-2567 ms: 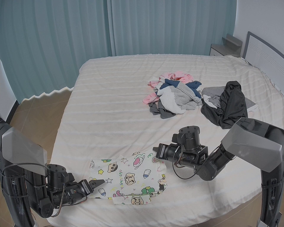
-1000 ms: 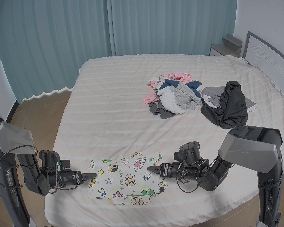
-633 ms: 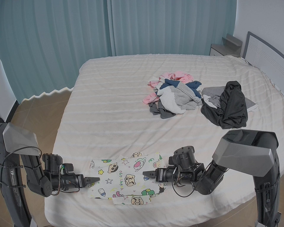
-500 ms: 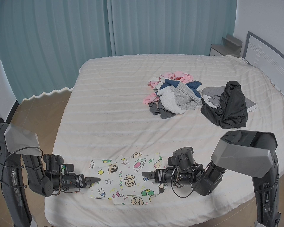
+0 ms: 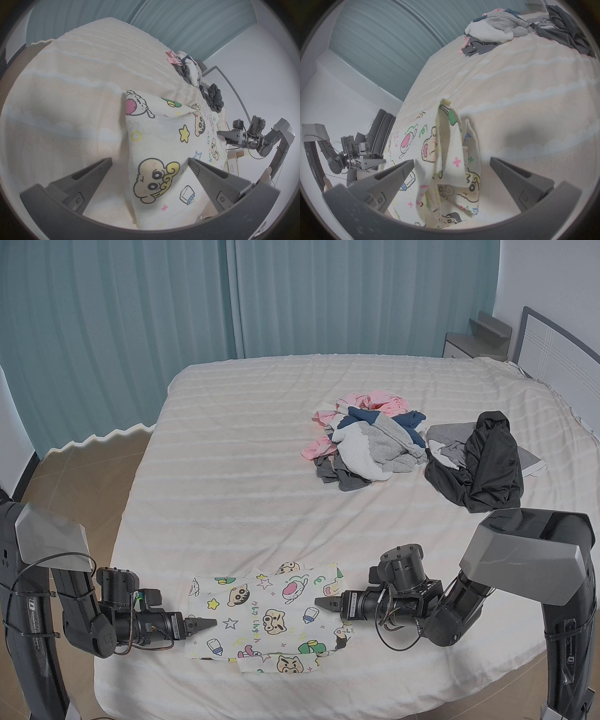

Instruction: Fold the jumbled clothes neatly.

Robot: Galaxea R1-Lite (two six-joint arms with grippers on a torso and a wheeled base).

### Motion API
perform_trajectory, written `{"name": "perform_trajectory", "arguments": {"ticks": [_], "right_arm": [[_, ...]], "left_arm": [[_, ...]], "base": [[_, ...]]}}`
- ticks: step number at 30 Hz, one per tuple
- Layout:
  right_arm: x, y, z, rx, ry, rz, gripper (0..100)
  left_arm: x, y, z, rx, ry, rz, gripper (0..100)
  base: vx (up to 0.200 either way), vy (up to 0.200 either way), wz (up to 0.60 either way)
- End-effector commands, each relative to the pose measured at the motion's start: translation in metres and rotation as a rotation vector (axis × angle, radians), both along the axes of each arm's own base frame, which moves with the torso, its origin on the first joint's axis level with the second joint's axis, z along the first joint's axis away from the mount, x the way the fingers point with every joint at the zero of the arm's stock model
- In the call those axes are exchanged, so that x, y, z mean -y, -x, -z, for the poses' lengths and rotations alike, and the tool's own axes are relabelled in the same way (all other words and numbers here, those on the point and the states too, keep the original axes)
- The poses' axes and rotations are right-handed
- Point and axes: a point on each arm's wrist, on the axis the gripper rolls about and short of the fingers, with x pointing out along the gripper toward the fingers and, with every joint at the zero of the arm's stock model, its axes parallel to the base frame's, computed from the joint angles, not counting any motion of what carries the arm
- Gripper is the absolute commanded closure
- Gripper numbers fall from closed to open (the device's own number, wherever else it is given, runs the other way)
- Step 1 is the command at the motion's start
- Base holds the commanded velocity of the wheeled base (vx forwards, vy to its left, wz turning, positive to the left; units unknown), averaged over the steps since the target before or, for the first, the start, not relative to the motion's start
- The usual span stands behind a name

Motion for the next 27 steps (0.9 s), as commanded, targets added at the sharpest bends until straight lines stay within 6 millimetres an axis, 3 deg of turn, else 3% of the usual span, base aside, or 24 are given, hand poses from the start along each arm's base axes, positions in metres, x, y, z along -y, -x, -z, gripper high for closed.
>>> {"name": "perform_trajectory", "arguments": {"ticks": [1,14,18,27], "right_arm": [[0.002,-0.001,0.005,-0.006,0.009,0.002,0],[-0.027,0.004,0.014,0.002,0.005,-0.068,0],[-0.028,0.004,0.021,-0.007,0.010,-0.067,0],[-0.030,0.004,0.017,0.002,-0.011,-0.065,0]], "left_arm": [[0.002,0.000,0.001,-0.002,0.001,0.007,0],[0.004,-0.001,0.000,-0.003,0.006,0.008,0],[0.007,-0.003,0.000,-0.020,0.033,-0.008,0],[0.020,-0.008,-0.004,-0.025,0.084,-0.024,0]], "base": [[0.000,0.000,0.00],[0.000,0.000,0.00],[0.000,0.000,0.00],[0.000,0.000,0.00]]}}
